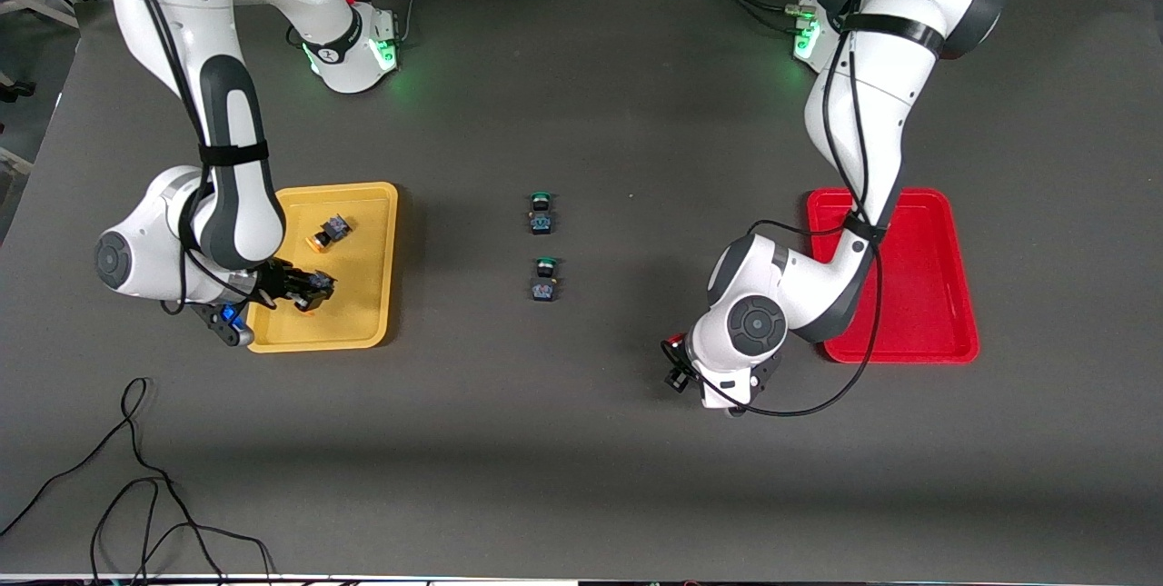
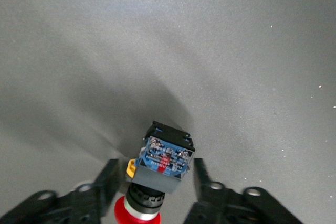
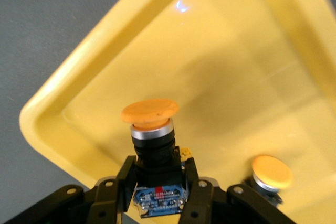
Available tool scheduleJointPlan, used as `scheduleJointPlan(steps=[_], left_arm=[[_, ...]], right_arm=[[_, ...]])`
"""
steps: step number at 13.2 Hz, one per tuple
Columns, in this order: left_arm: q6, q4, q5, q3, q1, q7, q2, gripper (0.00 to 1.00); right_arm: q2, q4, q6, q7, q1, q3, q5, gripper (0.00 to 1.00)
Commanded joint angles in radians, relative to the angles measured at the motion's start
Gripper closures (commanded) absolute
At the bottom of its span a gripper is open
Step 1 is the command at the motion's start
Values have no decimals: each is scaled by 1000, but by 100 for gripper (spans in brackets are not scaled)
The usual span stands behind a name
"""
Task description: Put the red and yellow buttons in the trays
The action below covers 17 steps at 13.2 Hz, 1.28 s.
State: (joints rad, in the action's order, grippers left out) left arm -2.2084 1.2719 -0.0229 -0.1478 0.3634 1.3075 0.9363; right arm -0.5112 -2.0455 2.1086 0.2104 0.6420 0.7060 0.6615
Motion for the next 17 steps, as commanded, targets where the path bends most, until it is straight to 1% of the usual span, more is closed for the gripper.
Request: scheduleJointPlan(steps=[1,2,3,4,5,6,7,8,10,11,12,13,14,15,16,17], left_arm=[[16,-28,14,5,9,-56,19,100],[50,-32,38,5,9,-63,9,100],[179,-61,46,5,8,-69,7,100],[313,-127,47,8,6,-89,7,100],[413,-155,47,11,-1,-130,-3,100],[487,-157,47,14,-15,-161,-25,100],[548,-151,64,14,-43,-184,-45,100],[606,-128,89,14,-72,-213,-80,100],[599,2,113,14,-147,-311,-173,100],[586,59,118,14,-191,-364,-224,100],[552,146,138,14,-255,-448,-287,100],[503,240,147,14,-311,-533,-351,100],[449,324,149,16,-364,-601,-399,100],[405,383,167,16,-397,-634,-415,100],[377,412,217,16,-415,-640,-413,100],[343,432,233,14,-438,-692,-412,100]], right_arm=[[11,-25,71,15,-57,-101,-14,94],[10,-25,73,39,-58,-108,-19,94],[7,-25,79,75,-56,-118,-48,93],[5,-30,105,101,-56,-125,-74,89],[5,-38,116,103,-55,-125,-77,74],[5,-38,117,103,-55,-123,-79,29],[5,-36,117,101,-55,-123,-80,0],[6,-35,116,103,-55,-123,-80,0],[38,-30,107,103,-55,-123,-85,0],[77,-28,102,104,-58,-125,-123,0],[130,-27,102,113,-59,-128,-178,0],[191,-24,87,144,-70,-146,-230,0],[239,-1,53,170,-93,-178,-271,0],[284,25,0,184,-128,-216,-308,0],[331,51,-45,182,-160,-245,-336,0],[379,66,-76,178,-183,-276,-376,0]])
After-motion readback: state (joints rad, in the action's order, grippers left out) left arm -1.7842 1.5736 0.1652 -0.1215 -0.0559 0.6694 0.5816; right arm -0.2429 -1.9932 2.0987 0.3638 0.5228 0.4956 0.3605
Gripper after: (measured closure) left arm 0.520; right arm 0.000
